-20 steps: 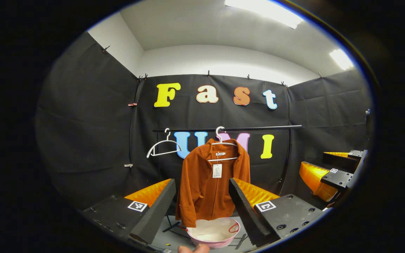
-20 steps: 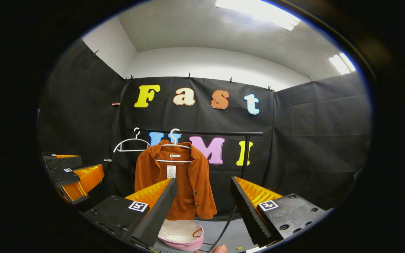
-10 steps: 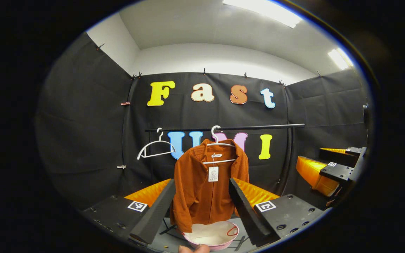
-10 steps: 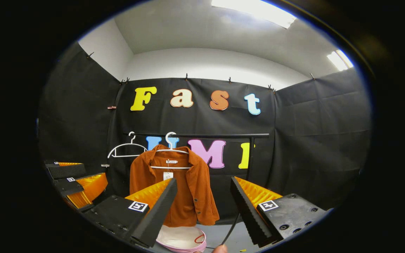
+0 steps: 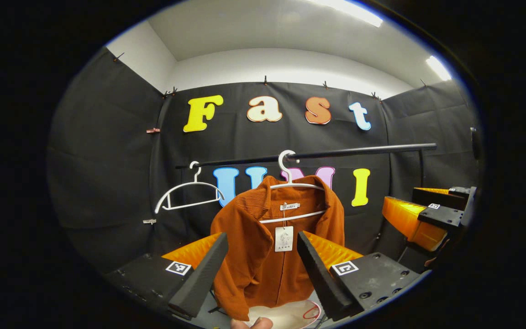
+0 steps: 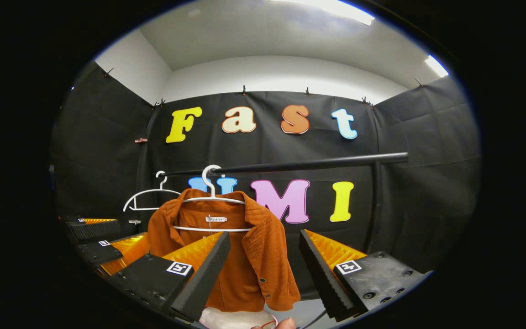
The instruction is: Grasp the clothes on the hanger with both hands and then place them into the laundry hamper below.
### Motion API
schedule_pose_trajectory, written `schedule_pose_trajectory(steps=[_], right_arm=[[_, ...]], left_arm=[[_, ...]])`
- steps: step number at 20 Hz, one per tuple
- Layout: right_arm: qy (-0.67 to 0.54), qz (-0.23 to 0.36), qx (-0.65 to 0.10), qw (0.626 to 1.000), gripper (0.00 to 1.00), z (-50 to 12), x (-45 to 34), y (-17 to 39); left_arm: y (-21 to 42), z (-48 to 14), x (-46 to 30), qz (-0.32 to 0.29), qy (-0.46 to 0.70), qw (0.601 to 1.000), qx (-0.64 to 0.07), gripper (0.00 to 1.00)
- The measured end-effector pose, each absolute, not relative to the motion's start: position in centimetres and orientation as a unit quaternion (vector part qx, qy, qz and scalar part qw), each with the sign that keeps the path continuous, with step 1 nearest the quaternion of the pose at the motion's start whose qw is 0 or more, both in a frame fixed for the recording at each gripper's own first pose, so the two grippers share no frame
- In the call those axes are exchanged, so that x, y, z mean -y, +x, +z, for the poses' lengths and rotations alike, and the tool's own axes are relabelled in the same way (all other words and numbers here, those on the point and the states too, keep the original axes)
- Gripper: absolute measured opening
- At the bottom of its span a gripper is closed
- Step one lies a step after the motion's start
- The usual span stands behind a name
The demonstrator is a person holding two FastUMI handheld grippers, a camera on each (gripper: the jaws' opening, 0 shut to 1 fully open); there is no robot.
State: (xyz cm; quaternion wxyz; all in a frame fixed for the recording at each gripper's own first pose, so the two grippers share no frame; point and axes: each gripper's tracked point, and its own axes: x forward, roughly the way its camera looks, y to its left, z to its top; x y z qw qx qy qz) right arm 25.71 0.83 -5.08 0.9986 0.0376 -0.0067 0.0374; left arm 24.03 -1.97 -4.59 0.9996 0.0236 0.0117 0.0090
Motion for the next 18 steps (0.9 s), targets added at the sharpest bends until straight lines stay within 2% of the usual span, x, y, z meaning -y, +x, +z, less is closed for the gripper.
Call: schedule_pose_trajectory(steps=[9, 14, 16, 17, 18], right_arm=[[0.059, 0.086, -0.017, 0.994, 0.98, -9.7, -2.8, 36.2], [0.068, 0.104, -0.022, 0.992, 0.98, -11.3, -4.6, 39.0], [0.071, 0.104, -0.023, 0.992, 0.98, -11.9, -5.2, 40.3], [0.073, 0.105, -0.023, 0.992, 0.98, -12.2, -5.6, 41.0], [0.073, 0.105, -0.024, 0.992, 0.98, -12.6, -5.9, 41.6]], left_arm=[[35.1, -10.0, 0.7, 0.075, 0.027, 0.996, -0.035, 0.95], [36.9, -10.4, -0.3, 0.095, 0.023, 0.995, -0.032, 0.94], [37.2, -9.9, -0.5, 0.102, 0.024, 0.994, -0.025, 0.84], [37.9, -10.0, -0.6, 0.101, 0.024, 0.994, -0.028, 0.72], [38.3, -10.2, -0.4, 0.1, 0.024, 0.994, -0.032, 0.63]])
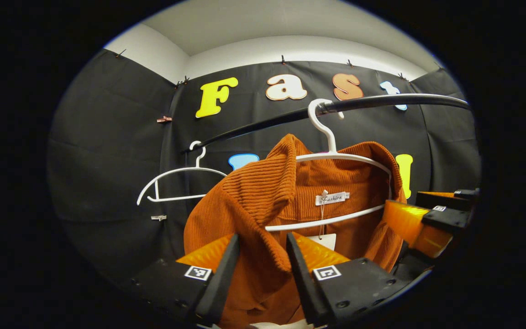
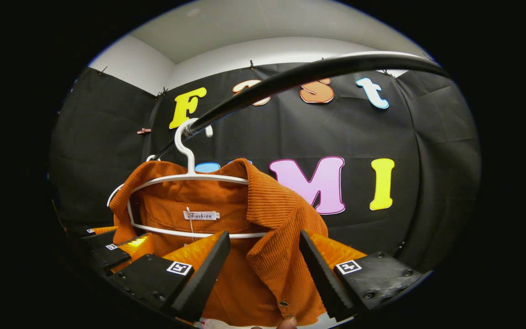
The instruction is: Grasp the clothes on the hanger with both hands and then place them into the laundry hamper below.
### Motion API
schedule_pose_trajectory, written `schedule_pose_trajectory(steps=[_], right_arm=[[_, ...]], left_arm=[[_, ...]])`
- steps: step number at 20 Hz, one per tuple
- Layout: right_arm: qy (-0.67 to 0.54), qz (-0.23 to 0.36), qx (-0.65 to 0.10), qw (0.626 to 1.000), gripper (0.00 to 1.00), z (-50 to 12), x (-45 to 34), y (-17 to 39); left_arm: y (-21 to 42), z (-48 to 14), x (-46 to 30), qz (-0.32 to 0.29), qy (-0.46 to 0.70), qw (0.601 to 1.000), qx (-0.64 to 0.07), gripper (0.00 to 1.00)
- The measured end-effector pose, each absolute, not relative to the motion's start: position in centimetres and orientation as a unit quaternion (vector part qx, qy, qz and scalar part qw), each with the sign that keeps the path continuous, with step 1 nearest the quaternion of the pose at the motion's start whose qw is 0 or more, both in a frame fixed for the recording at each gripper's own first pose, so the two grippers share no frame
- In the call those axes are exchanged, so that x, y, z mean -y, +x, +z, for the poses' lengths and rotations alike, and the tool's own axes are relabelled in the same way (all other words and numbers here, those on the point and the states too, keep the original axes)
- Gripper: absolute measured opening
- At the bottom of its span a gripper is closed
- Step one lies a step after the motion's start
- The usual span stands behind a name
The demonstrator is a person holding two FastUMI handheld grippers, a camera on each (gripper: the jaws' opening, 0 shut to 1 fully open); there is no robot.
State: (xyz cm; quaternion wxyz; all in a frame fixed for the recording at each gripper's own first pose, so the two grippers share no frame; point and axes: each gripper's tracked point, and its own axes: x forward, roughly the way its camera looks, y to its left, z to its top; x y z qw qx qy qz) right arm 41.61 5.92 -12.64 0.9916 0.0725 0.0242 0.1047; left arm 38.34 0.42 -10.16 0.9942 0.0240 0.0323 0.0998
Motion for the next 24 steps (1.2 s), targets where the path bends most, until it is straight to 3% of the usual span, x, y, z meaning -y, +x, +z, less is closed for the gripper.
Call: schedule_pose_trajectory(steps=[5, 6, 11, 14, 18, 20, 24], right_arm=[[0.075, 0.086, -0.018, 0.993, 1.0, -14.1, -5.5, 44.5], [0.079, 0.086, -0.011, 0.993, 0.95, -14.1, -5.4, 44.8], [0.136, 0.09, -0.055, 0.985, 0.13, -16.1, -4.5, 46.2], [0.195, 0.133, -0.085, 0.968, 0.06, -16.2, -5.3, 45.9], [0.247, 0.202, -0.14, 0.937, 0.06, -16.7, -6.6, 45.1], [0.269, 0.22, -0.147, 0.926, 0.09, -16.9, -6.3, 45.4], [0.292, 0.256, -0.183, 0.903, 0.05, -17.1, -6.2, 44.9]], left_arm=[[38.9, -11.0, -1.0, 0.104, 0.02, 0.993, -0.054, 0.19], [39.0, -11.1, -1.0, 0.102, 0.017, 0.993, -0.055, 0.11], [38.9, -11.0, -0.9, 0.094, 0.029, 0.994, -0.051, 0.09], [38.8, -10.7, -0.9, 0.091, 0.025, 0.994, -0.044, 0.07], [39.0, -11.1, -1.8, 0.097, 0.016, 0.993, -0.069, 0.07], [39.0, -11.2, -2.2, 0.096, 0.002, 0.992, -0.083, 0.06], [38.8, -10.9, -2.1, 0.066, -0.017, 0.992, -0.106, 0.06]])
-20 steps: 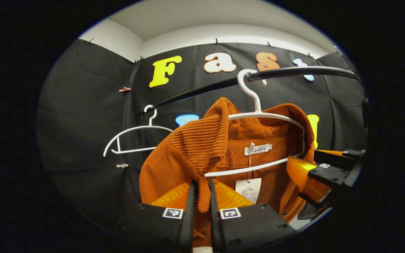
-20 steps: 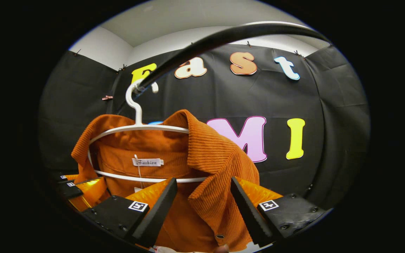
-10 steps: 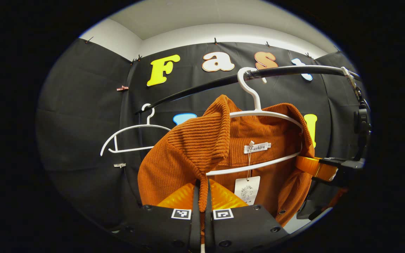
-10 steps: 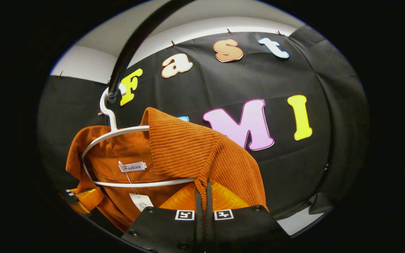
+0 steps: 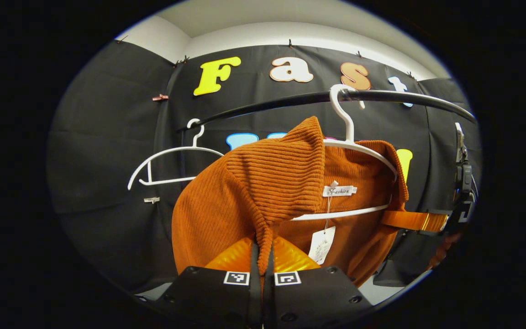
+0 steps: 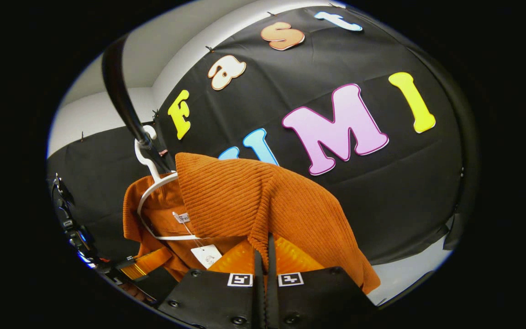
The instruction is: Grasp the clothes on the hanger with both hands and then place them into the laundry hamper below.
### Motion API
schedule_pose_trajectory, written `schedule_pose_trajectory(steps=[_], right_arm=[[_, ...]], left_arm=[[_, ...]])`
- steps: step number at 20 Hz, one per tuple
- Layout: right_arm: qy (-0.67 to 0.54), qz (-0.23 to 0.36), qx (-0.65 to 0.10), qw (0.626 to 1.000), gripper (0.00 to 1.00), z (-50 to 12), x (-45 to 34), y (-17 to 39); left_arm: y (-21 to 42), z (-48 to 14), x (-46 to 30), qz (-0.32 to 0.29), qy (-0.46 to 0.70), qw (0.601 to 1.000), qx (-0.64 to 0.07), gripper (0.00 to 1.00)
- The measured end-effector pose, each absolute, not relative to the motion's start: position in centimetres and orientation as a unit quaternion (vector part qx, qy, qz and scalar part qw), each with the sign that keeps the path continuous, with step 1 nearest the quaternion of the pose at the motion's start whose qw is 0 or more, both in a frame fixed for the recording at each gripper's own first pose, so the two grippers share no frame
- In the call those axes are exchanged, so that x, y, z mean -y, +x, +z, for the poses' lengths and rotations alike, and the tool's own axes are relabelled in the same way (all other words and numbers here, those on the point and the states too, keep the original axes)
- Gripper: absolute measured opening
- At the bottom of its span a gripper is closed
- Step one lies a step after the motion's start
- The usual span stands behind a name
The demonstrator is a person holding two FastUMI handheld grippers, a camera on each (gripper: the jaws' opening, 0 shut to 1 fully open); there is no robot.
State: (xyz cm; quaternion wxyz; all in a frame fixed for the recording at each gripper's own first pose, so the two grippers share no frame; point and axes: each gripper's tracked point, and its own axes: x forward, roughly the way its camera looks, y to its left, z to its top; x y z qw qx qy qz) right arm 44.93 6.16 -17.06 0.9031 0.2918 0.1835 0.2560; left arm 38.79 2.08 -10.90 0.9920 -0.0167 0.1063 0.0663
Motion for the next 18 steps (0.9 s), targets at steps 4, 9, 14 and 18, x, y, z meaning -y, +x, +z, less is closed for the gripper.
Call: schedule_pose_trajectory(steps=[4, 9, 14, 18], right_arm=[[0.309, 0.268, -0.222, 0.885, 0.05, -16.8, -4.2, 45.5], [0.338, 0.22, -0.167, 0.9, 0.06, -13.5, 1.8, 48.7], [0.327, 0.179, -0.114, 0.921, 0.05, -11.3, 5.1, 51.7], [0.307, 0.157, -0.122, 0.931, 0.05, -12.7, 5.9, 53.8]], left_arm=[[38.1, -8.9, -2.7, 0.048, -0.025, 0.993, -0.106, 0.05], [37.7, -6.4, -5.3, 0.065, -0.038, 0.993, -0.09, 0.05], [38.3, -4.9, -7.7, 0.071, -0.064, 0.992, -0.083, 0.05], [39.0, -4.8, -9.1, 0.071, -0.055, 0.992, -0.088, 0.05]])
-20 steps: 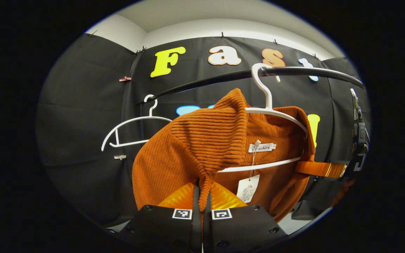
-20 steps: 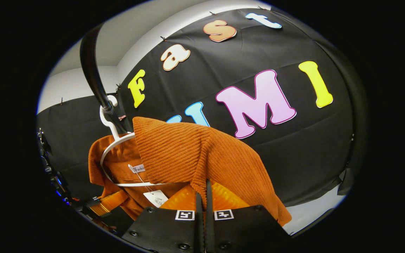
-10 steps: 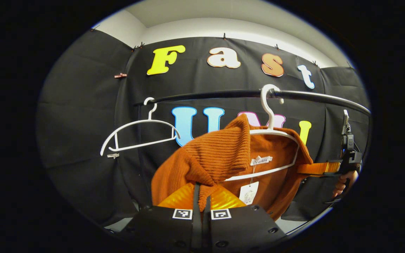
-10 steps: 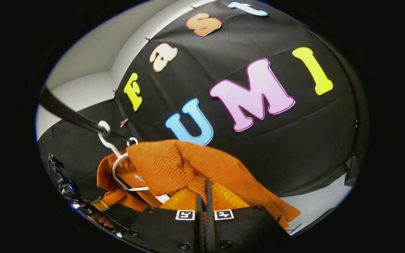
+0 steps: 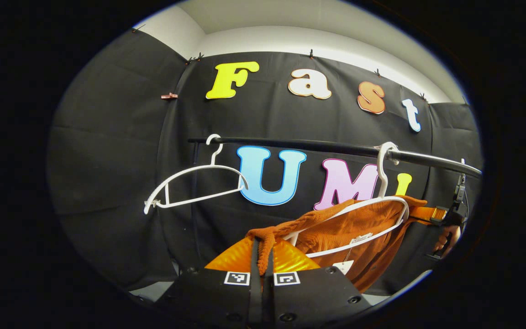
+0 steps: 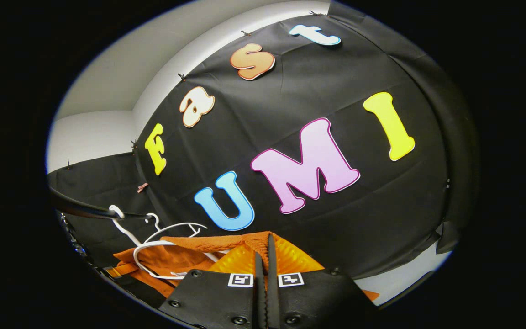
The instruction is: Grasp the clothes on the hanger with both hands and then place them into the laundry hamper below.
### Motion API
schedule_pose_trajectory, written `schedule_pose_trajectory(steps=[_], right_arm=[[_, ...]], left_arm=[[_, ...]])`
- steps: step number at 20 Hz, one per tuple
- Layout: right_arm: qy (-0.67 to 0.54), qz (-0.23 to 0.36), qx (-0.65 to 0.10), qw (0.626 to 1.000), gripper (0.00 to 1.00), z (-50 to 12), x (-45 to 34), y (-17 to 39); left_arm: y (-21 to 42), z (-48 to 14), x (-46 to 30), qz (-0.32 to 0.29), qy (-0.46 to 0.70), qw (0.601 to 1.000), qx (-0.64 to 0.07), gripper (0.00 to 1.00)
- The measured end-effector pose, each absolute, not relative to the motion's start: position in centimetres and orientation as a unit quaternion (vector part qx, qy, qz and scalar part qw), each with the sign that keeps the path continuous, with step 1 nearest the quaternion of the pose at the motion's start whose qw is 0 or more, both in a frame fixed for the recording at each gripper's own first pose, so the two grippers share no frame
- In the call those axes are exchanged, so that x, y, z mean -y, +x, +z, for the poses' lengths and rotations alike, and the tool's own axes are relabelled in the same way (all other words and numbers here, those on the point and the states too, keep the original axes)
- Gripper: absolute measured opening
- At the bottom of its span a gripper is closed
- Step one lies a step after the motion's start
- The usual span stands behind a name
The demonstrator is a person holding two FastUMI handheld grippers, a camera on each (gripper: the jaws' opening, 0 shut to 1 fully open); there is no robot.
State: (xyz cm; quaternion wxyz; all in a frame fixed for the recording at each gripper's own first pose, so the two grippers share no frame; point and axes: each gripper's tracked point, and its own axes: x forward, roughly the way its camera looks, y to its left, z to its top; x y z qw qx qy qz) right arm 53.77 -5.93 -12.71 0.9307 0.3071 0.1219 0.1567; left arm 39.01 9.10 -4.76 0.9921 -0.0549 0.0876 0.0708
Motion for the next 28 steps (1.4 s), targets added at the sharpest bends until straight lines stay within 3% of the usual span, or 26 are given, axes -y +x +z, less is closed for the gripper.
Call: schedule_pose_trajectory(steps=[10, 17, 23, 28], right_arm=[[0.316, 0.15, -0.182, 0.919, 0.05, -20.1, 4.4, 52.5], [0.374, 0.178, -0.22, 0.883, 0.06, -23.8, 1.2, 48.4], [0.378, 0.228, -0.261, 0.858, 0.06, -25.6, -3.8, 42.7], [0.404, 0.284, -0.28, 0.824, 0.06, -23.5, -9.6, 38.4]], left_arm=[[39.0, -9.4, -11.5, 0.101, -0.059, 0.984, -0.135, 0.05], [36.5, -14.9, -13.0, 0.116, -0.085, 0.974, -0.176, 0.05], [34.2, -18.6, -10.1, 0.085, -0.075, 0.977, -0.182, 0.05], [34.3, -17.2, -4.1, 0.019, -0.079, 0.98, -0.18, 0.05]])
